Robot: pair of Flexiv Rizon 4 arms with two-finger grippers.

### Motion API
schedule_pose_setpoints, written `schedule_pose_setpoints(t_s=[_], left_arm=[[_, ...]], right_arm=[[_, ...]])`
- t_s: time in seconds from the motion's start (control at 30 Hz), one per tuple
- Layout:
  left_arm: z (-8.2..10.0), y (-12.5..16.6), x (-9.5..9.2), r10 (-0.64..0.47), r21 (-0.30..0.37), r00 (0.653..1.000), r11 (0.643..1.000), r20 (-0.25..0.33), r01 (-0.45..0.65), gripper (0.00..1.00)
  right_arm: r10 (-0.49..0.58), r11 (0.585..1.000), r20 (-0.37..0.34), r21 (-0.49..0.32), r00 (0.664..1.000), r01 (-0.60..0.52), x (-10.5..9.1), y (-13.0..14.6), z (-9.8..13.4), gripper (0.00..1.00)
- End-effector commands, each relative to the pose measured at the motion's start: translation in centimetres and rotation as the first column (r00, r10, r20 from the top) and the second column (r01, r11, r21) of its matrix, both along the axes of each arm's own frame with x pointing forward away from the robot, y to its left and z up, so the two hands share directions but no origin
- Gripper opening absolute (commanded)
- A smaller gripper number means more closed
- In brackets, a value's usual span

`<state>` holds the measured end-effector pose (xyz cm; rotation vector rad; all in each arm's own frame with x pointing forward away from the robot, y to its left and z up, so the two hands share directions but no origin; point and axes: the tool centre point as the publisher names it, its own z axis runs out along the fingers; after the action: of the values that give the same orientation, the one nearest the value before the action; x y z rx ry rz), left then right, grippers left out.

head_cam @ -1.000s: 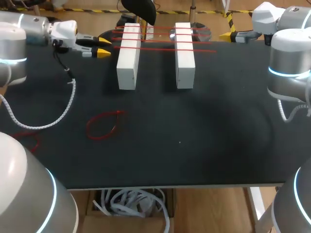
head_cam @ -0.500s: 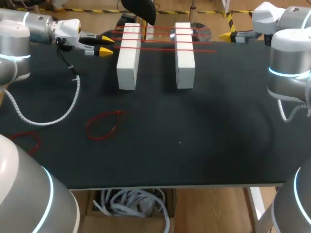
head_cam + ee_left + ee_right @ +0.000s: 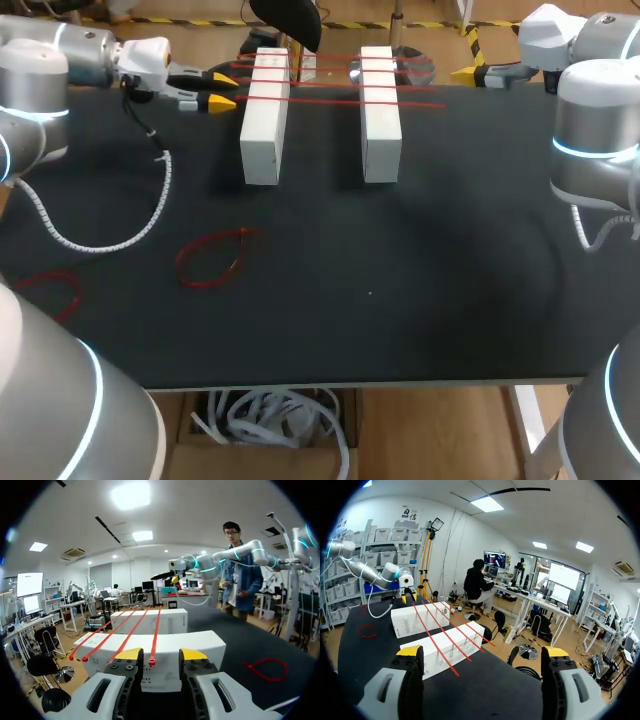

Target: Grab the tape and strap the tape.

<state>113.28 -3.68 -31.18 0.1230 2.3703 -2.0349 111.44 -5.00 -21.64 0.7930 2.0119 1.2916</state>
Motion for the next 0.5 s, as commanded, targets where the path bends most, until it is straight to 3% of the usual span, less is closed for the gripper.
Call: schedule_pose_setpoints(t_s=[0.03,0.5], left_arm=[[-0.52,-0.11,0.97,-0.072,-0.009,0.997,0.997,-0.013,0.072,0.29],[-1.50,-0.48,1.38,-0.073,-0.018,0.997,0.997,-0.020,0.073,0.25]], right_arm=[[0.000,1.000,0.000,0.000,1.000,0.000,0.01,-0.02,0.00,1.00],[0.000,1.000,0.000,0.000,1.000,0.000,0.01,-0.02,0.00,1.00]])
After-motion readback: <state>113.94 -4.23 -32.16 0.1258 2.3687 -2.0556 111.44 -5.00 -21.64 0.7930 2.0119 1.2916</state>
